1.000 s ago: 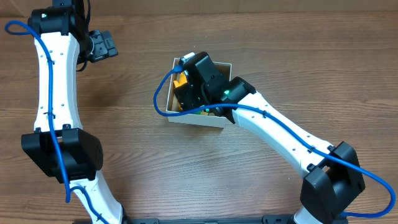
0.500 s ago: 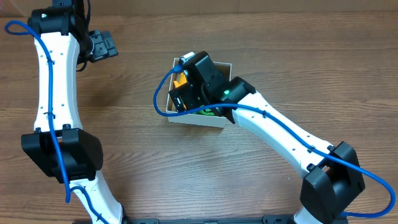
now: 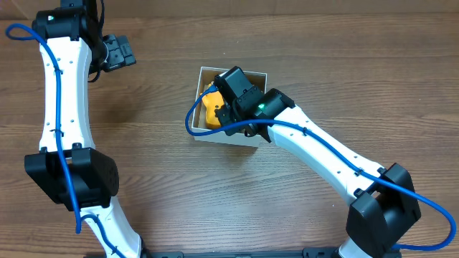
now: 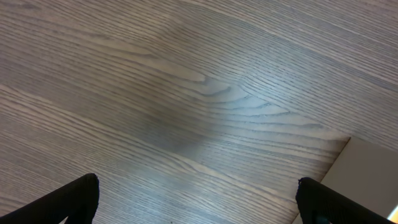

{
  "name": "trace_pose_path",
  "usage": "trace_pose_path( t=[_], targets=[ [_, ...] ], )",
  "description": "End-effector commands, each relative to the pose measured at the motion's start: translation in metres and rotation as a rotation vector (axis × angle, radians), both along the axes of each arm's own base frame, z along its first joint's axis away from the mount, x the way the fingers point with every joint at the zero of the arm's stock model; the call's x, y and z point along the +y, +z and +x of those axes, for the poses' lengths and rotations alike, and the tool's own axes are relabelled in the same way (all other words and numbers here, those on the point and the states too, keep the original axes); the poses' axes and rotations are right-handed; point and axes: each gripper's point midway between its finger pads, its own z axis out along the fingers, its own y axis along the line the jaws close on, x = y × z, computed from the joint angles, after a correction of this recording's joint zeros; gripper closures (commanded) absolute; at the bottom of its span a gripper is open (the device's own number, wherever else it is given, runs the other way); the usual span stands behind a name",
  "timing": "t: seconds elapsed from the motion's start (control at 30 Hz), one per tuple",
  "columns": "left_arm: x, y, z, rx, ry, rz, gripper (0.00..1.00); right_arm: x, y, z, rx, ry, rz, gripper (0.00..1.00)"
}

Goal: Pack container
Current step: 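Press the green ball down into the box front corner with the right gripper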

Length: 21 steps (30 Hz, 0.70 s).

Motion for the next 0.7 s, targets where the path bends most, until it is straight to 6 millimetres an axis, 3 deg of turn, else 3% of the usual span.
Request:
trace_pose_path(
  t=[0.0,0.3,0.5,0.6,0.67],
  targets=[
    [0.000,0.004,0.003,-0.015,-0.001,0.003,0.00,-0.007,-0.009,0.002,-0.006,-0.016,-0.032,0.86],
    [0.000,0.004,0.003,-0.015,-0.001,0.003,0.00,-0.015,-0.038,-0.008,0.033,-0.022,-0.060,0.86],
    [0.000,0.004,0.003,-0.015,-0.001,0.003,0.00,-0.012,-0.036,-0.006,0.024,-0.019,-0.043,0.86],
    [0.000,0.004,0.003,-0.015,-0.001,0.003,0.00,0.002,-0.031,-0.003,0.013,0.003,0.021,0.85],
    [0.000,0.004,0.003,-0.015,-0.001,0.003,0.00,0.011,-0.025,0.003,-0.013,0.014,0.067,0.75]
  ],
)
